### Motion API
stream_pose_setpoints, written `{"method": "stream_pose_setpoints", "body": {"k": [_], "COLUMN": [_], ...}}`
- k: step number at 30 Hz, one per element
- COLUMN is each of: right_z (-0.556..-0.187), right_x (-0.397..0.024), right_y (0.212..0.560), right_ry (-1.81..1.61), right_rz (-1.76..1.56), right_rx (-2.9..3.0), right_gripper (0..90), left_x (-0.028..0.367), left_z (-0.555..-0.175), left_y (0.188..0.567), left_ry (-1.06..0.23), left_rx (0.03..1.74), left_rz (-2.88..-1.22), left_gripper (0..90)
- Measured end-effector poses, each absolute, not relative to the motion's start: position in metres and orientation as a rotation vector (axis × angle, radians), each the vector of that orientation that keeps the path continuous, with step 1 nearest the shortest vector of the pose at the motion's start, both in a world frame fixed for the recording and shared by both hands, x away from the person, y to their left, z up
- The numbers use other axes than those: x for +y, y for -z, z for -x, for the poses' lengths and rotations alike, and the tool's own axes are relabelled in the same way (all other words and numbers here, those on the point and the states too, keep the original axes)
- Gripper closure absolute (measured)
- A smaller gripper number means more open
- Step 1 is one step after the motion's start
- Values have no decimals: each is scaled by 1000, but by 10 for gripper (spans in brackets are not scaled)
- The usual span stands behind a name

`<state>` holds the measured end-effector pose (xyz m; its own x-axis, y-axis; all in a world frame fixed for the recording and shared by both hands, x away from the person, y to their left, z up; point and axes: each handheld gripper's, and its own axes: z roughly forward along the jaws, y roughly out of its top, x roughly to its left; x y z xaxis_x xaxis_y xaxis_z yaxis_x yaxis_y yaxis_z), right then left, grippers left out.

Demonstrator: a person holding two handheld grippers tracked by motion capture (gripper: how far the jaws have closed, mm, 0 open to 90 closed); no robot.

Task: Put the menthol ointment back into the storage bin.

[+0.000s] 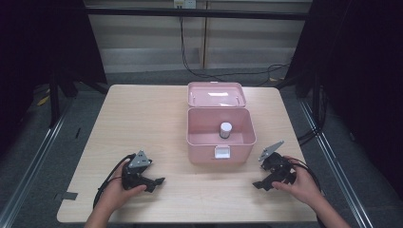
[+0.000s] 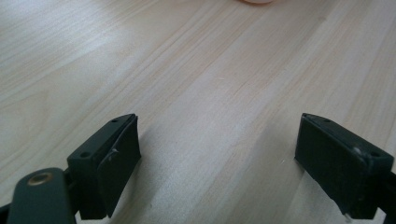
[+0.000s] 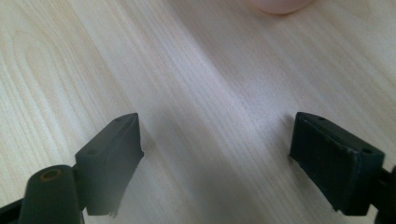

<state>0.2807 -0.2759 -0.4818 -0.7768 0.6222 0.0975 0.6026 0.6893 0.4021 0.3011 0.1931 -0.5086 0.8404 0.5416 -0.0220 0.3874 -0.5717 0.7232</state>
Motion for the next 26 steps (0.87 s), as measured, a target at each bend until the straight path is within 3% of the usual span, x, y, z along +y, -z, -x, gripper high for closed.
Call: {"method": "stream_pose_setpoints", "body": {"k": [8, 26], "right_z": [-275, -268], "right_x": [-277, -285], "right_y": [491, 504], "right_ry": [-749, -989], "right_rz": [-953, -923], "right_rx": [2757, 2608], "right_gripper": [104, 102], "left_x": [193, 194], "left_z": [-301, -300], "left_y": [509, 508], "left_ry": [-258, -255], "left_rx": [675, 681], "left_rz": [-2248, -2247], "left_gripper": [134, 135]}}
